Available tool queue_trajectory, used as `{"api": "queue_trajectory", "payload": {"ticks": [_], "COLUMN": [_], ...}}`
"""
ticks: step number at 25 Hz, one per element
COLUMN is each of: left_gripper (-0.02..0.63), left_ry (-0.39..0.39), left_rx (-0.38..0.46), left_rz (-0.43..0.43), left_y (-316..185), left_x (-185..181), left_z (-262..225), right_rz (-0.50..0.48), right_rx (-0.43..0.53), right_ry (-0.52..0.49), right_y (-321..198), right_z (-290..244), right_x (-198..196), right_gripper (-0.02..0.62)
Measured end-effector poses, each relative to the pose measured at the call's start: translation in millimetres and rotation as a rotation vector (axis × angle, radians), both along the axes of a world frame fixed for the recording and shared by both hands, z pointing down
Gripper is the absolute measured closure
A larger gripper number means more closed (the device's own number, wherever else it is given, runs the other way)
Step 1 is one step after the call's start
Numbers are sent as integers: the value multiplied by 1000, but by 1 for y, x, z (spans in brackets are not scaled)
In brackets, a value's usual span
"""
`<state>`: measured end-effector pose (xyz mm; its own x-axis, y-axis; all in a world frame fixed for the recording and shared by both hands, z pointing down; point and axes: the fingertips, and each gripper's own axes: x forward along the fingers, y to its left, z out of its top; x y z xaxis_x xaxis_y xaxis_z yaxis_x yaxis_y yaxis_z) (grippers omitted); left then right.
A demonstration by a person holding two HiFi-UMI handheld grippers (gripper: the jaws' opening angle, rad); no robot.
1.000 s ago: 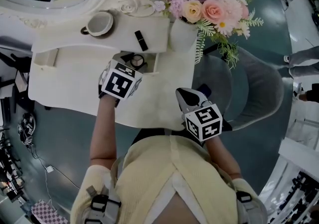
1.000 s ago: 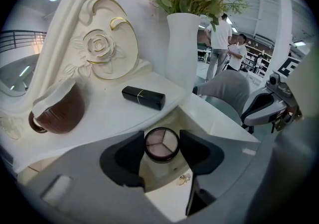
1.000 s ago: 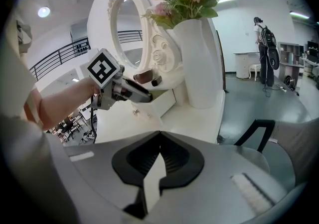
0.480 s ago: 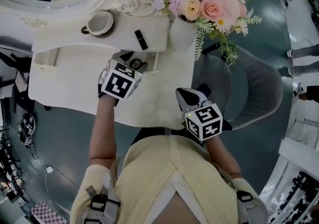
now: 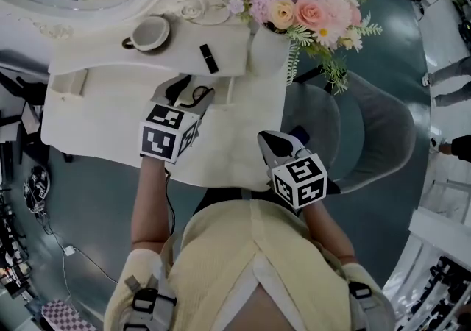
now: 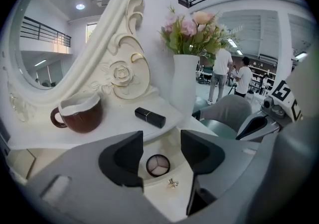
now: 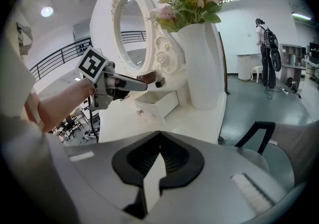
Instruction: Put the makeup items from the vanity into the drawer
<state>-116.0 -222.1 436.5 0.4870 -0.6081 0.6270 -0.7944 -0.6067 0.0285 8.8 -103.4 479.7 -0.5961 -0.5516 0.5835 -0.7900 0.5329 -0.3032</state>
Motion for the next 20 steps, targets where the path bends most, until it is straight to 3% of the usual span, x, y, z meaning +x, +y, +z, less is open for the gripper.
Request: {"api": "queue_trajectory", "payload": {"ticks": [5, 13, 16, 20], "left_gripper": [367, 403, 403, 400], "left_ry": [20, 128, 134, 131], "left_rx": [108, 311, 336, 306], "left_rz": [-28, -116, -133, -155], "left_y": [6, 16, 16, 10], "left_x": [-2, -10, -11, -9], "left_z": [-26, -81, -93, -91], "right_rz": [-17, -36, -36, -37], "right_rx": [13, 35, 42, 49], "right_ry": [2, 9, 11, 15], "right_y": [1, 4, 3, 3], "right_z": [-5, -13, -15, -17], "right_x": [-2, -4, -3, -3], "right_gripper": [592, 592, 592, 592]}}
